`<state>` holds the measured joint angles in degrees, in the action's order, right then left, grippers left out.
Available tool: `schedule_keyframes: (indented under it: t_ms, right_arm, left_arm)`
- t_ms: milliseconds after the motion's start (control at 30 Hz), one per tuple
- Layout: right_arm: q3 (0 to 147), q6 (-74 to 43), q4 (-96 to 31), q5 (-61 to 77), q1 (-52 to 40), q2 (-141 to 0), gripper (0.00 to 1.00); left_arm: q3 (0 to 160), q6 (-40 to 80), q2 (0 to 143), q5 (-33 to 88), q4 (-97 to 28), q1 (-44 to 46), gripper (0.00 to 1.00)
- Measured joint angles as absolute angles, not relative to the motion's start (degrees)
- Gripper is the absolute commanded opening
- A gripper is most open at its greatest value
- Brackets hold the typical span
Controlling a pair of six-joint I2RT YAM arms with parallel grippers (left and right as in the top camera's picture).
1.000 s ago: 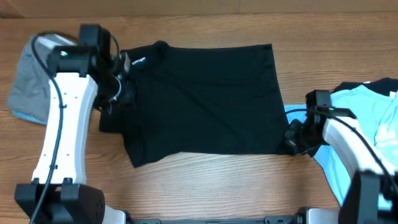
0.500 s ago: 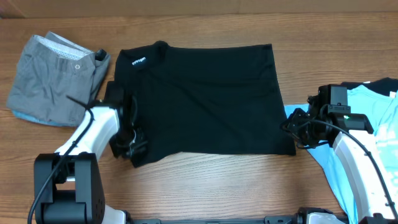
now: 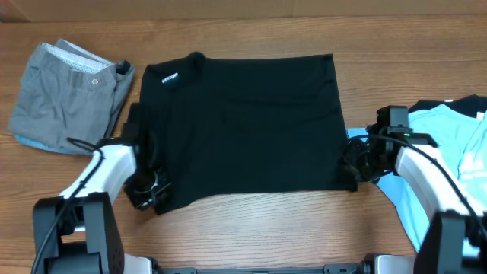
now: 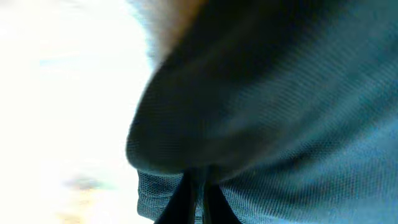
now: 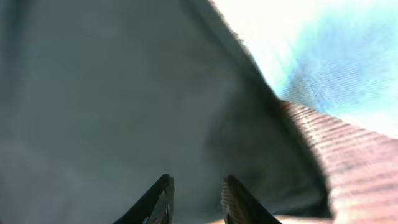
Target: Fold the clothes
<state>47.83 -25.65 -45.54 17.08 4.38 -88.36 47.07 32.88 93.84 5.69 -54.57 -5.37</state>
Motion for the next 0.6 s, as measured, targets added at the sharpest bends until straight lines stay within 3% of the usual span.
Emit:
schedule_keyframes:
  t_ms: [233, 400, 600]
  right_arm:
    - [45.36, -25.74, -43.09, 18.11, 4.51, -93.36, 0.28]
    - [45.69, -25.93, -44.31, 17.76, 4.73, -93.93, 0.1]
    - [47.09, -28.53, -53.32, 15.07, 4.78, -94.87, 0.12]
  left_arm:
    - [48.31, 31.03, 94.8, 2.87, -56.77, -10.28, 0.08]
    - [49.36, 29.17, 94.96, 2.57, -57.21, -10.39, 0.17]
    - [50.37, 26.33, 94.96, 3.66, -57.23, -10.41, 0.18]
